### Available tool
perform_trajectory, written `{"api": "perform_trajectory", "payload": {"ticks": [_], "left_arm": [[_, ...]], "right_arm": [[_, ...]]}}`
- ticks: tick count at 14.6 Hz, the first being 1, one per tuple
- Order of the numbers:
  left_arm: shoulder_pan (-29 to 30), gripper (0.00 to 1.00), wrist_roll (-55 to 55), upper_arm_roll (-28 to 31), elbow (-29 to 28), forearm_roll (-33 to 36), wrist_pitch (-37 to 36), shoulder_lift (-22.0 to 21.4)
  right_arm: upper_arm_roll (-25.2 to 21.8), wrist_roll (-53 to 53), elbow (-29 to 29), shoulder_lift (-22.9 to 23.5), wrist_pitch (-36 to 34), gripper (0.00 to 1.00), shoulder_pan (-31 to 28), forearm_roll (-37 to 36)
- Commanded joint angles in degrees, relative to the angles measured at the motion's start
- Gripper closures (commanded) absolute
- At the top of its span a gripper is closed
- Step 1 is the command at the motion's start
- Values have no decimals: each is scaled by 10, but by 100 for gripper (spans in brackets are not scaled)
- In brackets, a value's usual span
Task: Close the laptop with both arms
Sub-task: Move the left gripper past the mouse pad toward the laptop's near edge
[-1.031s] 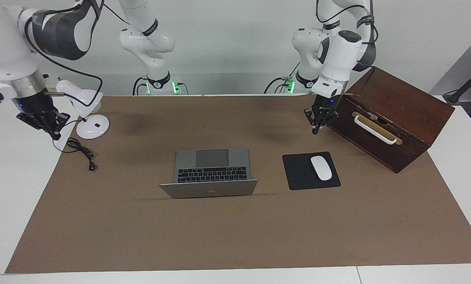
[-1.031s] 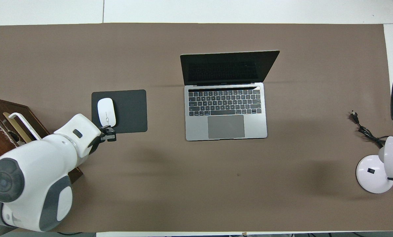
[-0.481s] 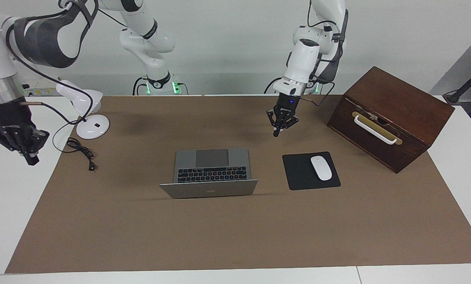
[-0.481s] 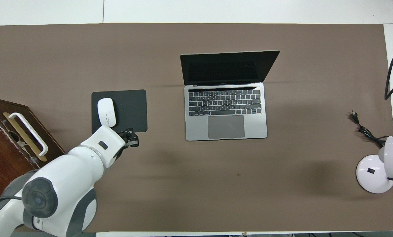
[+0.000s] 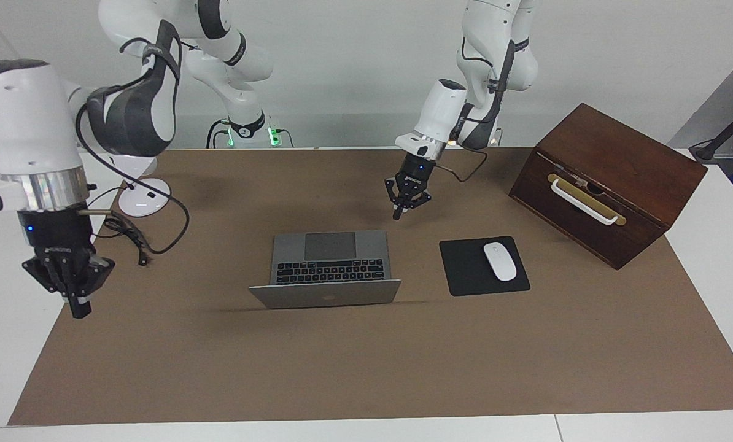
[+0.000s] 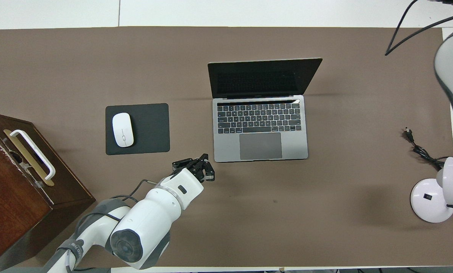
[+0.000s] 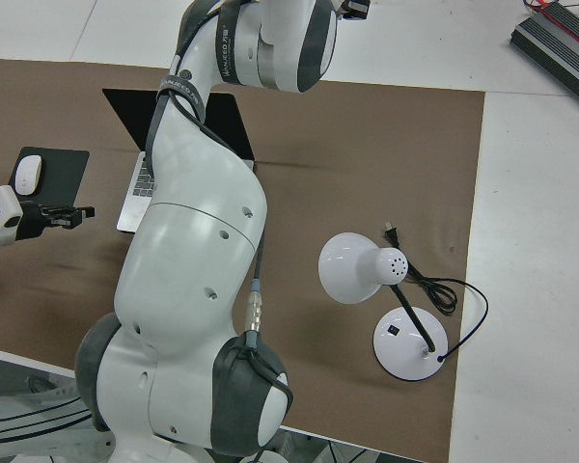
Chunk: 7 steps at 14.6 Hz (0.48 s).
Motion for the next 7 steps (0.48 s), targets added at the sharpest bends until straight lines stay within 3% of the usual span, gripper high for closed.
{"api": "perform_trajectory", "payload": {"ticks": [1,7], "left_arm": [[-32,100,-1,10,38,-19,48,62],[-70,100,5,12,69,-51,86,113]], "right_arm": [[4,26,42,34,15,100,12,1],[4,81,46,49,7,100,92,0]]}}
